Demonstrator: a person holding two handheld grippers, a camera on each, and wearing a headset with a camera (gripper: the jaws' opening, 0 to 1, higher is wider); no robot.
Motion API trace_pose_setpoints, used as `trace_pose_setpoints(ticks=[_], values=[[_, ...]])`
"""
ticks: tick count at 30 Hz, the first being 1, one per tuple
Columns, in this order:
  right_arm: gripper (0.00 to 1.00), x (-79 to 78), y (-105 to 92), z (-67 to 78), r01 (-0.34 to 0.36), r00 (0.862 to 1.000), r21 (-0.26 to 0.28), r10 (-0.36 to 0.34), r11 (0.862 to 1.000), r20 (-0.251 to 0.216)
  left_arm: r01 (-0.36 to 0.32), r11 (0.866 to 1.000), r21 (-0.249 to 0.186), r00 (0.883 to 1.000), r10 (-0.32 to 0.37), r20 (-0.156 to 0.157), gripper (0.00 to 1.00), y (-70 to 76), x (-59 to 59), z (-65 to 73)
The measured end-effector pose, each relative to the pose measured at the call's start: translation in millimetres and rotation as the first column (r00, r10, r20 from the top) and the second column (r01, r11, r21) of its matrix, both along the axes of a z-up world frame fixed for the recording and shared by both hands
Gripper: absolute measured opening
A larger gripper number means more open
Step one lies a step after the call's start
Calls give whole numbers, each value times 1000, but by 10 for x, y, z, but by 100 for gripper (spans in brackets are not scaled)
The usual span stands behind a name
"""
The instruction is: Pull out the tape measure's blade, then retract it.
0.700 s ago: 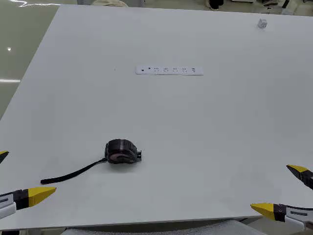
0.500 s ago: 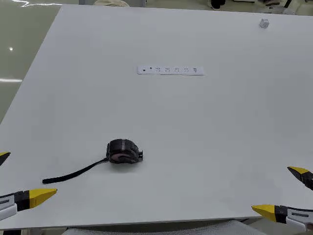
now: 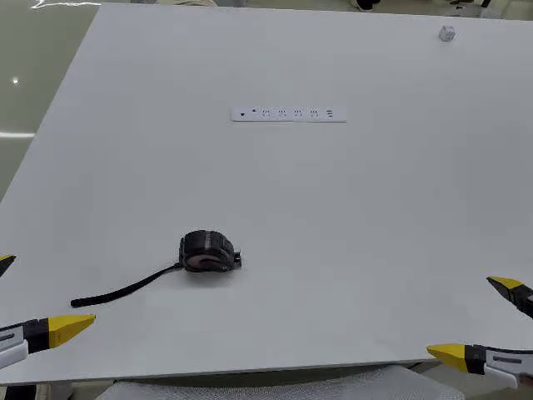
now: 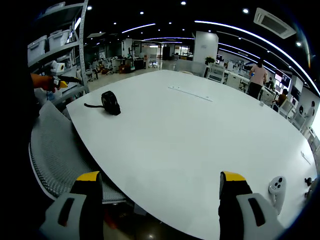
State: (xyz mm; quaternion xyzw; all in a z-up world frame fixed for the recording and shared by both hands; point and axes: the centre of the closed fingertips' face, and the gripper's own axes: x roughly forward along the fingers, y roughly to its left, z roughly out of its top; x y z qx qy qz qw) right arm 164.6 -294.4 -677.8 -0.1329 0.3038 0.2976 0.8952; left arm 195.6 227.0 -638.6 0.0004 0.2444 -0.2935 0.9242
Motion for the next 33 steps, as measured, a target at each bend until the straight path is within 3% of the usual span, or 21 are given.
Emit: trace_pose_setpoints(ticks=[13,27,30,33], values=[[100,59,-23,55,-5,1000,3,5,1000,17,10,1000,11,1000,-10,-1,100,-31,-27,12],[99,145,95,102,-49,999,-1,49,999,23,74,997,38,997,-74,2,100,-193,123,58],[100,162,112,108,-61,998,-3,61,998,25,101,993,61,995,-101,1,100,-227,138,41],[100,170,144,84,-84,996,-17,84,996,14,121,990,73,993,-121,-14,100,-254,156,22]])
